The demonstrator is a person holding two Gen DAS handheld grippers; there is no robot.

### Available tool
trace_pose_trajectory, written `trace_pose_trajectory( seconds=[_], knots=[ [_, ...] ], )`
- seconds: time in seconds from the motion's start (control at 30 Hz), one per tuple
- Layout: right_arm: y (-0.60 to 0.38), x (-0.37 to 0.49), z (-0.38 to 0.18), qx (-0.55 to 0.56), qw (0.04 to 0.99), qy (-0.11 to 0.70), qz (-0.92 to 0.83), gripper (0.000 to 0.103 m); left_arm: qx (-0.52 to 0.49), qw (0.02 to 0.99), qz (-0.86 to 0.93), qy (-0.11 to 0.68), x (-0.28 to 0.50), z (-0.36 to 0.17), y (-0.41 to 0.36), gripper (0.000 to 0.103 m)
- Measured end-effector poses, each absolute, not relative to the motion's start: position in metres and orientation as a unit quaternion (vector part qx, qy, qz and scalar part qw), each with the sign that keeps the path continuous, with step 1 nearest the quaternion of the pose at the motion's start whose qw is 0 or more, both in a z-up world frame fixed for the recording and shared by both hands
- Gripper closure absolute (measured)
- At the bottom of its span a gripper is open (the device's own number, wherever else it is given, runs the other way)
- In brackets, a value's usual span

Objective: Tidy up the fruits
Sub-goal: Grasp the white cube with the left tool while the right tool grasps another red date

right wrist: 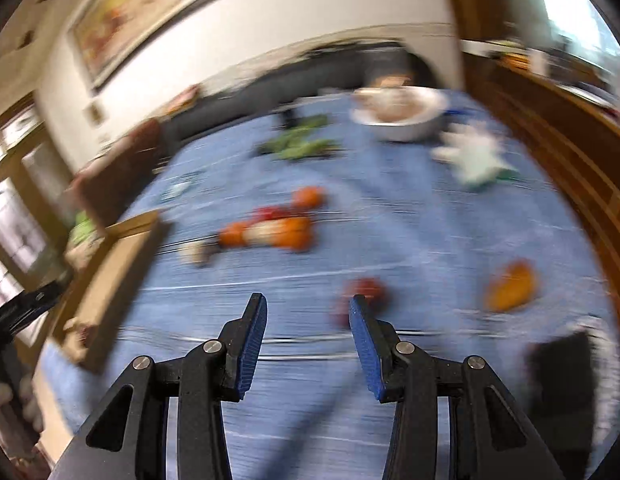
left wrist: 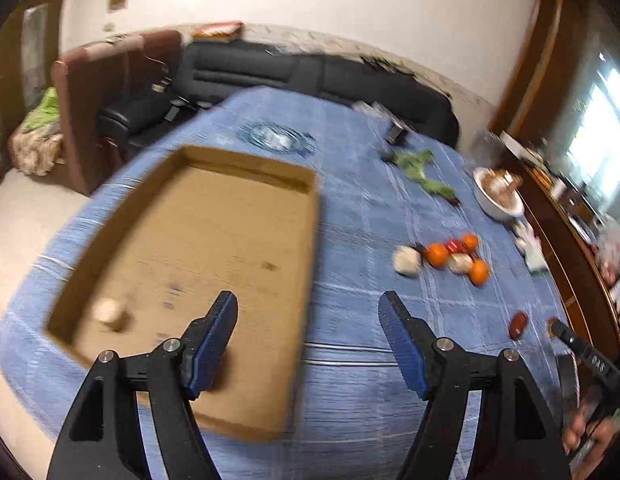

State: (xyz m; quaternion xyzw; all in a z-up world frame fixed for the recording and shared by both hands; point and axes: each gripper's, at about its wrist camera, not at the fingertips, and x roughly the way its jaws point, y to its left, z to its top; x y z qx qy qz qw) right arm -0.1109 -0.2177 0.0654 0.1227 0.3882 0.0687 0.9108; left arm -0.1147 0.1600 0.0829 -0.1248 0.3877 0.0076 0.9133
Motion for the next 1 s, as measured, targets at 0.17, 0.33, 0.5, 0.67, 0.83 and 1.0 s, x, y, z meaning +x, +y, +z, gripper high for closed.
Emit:
trace_pose_trajectory(
  seconds=[0.17,0.33,0.5,0.67,0.83,1.0],
  knots=[
    [-0.261,-0.102,0.053,0.134,0.909,0.394,0.011,0.056,-0.107,0.903,-0.030,0.415,-0.095,0.067,0.123,0.031],
    [-0.270,-0.084,0.041,0.163,0.900,0.404,0.020,0.056,-0.090,0.896,-0.042,0.433,-0.082,0.055,0.102,0.031],
    [-0.235,-0.072,0.029,0.157,0.892,0.415,0.091,0.056,-0.090,0.891,-0.040,0.443,-0.058,0.047,0.097,0.031],
    [-0.201,-0.053,0.017,0.129,0.888,0.430,0.101,0.056,-0.082,0.884,-0.038,0.458,-0.020,0.032,0.086,0.031],
    [-0.186,-0.045,0.009,0.095,0.887,0.443,0.089,0.057,-0.075,0.879,-0.041,0.468,0.014,0.016,0.074,0.031],
    [-0.188,-0.046,0.004,0.096,0.885,0.448,0.083,0.071,-0.051,0.883,-0.045,0.463,0.032,0.010,0.059,0.040]
  ],
)
